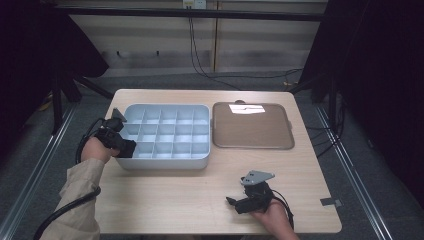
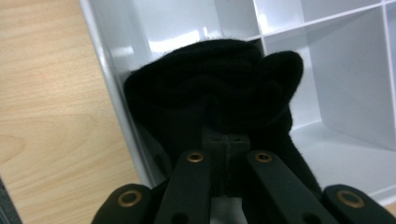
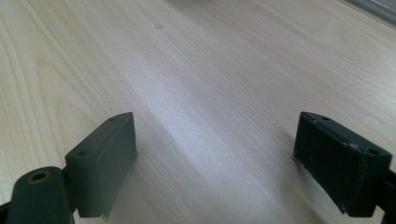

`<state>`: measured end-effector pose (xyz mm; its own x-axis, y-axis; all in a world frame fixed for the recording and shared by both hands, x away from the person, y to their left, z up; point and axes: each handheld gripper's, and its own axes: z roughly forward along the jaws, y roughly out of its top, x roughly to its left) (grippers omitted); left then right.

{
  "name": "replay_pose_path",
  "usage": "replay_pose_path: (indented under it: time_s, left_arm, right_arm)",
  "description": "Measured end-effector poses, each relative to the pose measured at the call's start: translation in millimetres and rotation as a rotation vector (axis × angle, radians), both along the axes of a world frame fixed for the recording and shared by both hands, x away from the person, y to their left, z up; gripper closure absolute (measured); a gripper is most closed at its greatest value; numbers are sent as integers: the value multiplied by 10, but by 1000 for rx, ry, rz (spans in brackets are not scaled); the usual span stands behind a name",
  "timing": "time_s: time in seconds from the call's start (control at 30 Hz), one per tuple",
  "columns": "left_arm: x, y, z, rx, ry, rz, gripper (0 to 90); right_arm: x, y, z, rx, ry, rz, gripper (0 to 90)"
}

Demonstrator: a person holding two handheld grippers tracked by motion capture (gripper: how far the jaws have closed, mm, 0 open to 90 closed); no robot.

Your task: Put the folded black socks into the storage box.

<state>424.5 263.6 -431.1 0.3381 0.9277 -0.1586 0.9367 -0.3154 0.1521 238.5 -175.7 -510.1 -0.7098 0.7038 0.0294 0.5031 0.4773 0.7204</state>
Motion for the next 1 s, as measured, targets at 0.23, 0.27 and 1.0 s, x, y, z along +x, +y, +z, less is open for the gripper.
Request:
replay_pose_path:
  time_s: [0.23,0.27,1.0]
  left_arm:
    - [-6,-14,-77,10,16,-5,900]
    - [-7,-16,-95,11,15,-2,900]
    - [-47,2,-96,4,-6,-8,891]
  right_arm:
    - [7,2,-5,1,-9,10,127]
    - [8,2,-5,1,-9,10,127]
    - [7,2,-4,1,-8,10,127]
